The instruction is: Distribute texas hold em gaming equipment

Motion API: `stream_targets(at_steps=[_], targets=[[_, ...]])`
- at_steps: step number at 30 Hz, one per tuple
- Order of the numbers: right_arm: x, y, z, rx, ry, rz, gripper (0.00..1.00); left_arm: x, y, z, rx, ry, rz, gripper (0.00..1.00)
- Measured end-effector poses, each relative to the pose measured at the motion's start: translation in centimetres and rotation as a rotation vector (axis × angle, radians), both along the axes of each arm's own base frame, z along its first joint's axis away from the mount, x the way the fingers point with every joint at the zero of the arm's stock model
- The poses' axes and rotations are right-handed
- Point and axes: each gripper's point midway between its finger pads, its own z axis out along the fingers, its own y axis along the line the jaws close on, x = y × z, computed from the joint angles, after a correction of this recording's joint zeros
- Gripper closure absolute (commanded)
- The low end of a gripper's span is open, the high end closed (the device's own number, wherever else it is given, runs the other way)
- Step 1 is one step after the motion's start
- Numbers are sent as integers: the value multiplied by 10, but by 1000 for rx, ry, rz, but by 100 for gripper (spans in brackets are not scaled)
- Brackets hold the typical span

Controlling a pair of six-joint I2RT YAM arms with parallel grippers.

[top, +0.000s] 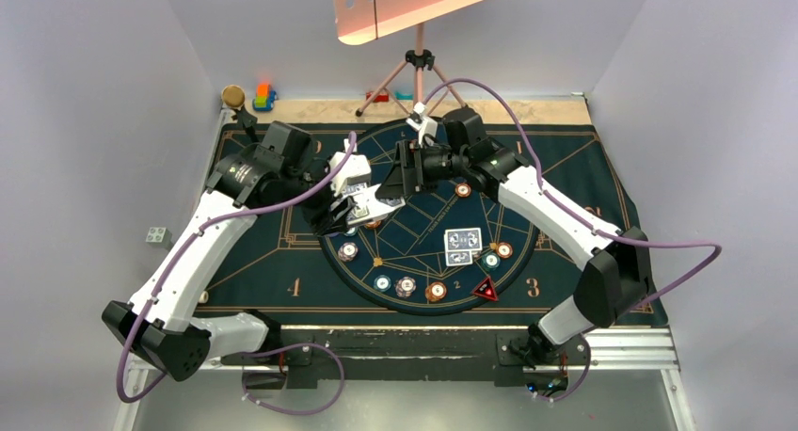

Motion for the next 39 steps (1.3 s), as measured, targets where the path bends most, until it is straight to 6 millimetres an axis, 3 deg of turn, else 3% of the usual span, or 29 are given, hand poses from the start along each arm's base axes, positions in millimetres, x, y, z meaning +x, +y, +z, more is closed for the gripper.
stream_targets(at_steps=[7, 14, 24, 39], targets=[[-2, -3, -3, -17, 16, -6, 33, 0, 0, 0, 1, 0, 0, 100], [3, -17, 8, -30, -23, -69, 41, 1, 0, 0, 2, -4, 1, 100], [9, -27, 15, -40, -57, -120, 64, 1, 0, 0, 2, -5, 2, 100], [20, -40, 33, -49, -100, -168, 89, 2, 2, -1, 11, -8, 8, 100]])
